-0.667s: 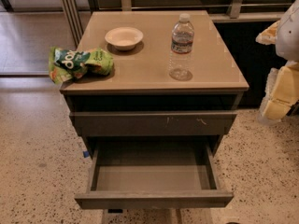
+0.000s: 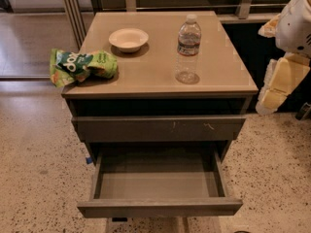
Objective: Place water bottle into middle drawer
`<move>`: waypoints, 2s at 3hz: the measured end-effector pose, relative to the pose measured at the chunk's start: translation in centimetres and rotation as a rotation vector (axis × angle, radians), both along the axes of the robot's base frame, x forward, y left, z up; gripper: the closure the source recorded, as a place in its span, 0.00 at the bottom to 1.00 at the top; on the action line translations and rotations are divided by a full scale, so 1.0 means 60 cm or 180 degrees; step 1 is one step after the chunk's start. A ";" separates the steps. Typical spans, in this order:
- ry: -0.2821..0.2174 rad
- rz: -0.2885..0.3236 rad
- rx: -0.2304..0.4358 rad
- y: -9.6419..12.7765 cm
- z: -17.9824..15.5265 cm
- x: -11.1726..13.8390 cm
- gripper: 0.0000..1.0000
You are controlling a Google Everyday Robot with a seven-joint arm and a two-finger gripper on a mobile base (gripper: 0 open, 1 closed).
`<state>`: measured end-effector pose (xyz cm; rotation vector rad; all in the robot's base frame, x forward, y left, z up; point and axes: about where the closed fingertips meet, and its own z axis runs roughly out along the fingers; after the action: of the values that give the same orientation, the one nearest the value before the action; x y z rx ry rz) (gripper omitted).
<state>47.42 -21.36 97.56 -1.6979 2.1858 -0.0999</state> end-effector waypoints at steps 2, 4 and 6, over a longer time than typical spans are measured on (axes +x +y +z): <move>-0.0574 0.0033 0.0940 0.028 0.013 0.229 0.00; -0.0670 0.0090 0.2087 0.082 -0.005 0.321 0.00; -0.0616 0.0295 0.2139 0.128 -0.023 0.341 0.00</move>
Offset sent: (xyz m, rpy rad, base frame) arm 0.2039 0.0248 0.0281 0.5104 -0.2929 0.0059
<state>67.89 -13.68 96.18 -1.3280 1.7200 0.4291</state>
